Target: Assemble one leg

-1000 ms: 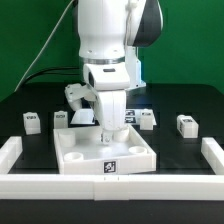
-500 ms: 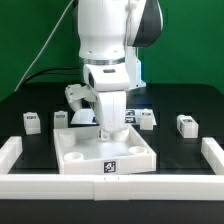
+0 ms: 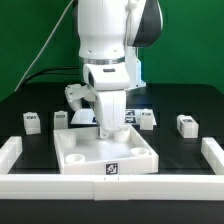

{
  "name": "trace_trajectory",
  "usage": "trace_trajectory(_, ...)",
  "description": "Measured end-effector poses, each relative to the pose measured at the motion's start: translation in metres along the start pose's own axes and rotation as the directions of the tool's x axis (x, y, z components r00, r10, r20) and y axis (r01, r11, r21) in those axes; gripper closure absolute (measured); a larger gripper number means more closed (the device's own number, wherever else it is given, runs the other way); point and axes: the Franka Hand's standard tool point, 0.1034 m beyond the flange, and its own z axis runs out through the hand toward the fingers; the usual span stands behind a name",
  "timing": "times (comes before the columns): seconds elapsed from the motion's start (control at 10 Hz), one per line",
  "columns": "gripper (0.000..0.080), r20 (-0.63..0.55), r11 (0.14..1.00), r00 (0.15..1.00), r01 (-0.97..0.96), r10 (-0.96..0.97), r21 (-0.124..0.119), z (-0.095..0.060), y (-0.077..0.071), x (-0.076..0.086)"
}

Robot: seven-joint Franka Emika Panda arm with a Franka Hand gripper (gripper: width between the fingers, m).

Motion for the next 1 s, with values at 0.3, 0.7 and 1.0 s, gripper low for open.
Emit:
trace_trajectory(0.3,0.0739,-0.007,0.997,0.997,-0.076,0.076,-0.013,0.000,0.004,0.013)
trace_trajectory(0.7,0.0739,-0.026,0.972,0.972,-0.235,0.234,-0.028,0.000,0.029,0.060)
trace_trajectory(1.0,0.0739,-0.034,0.970,0.971,-0.237,0.236,-0.046,-0.002,0.051,0.087)
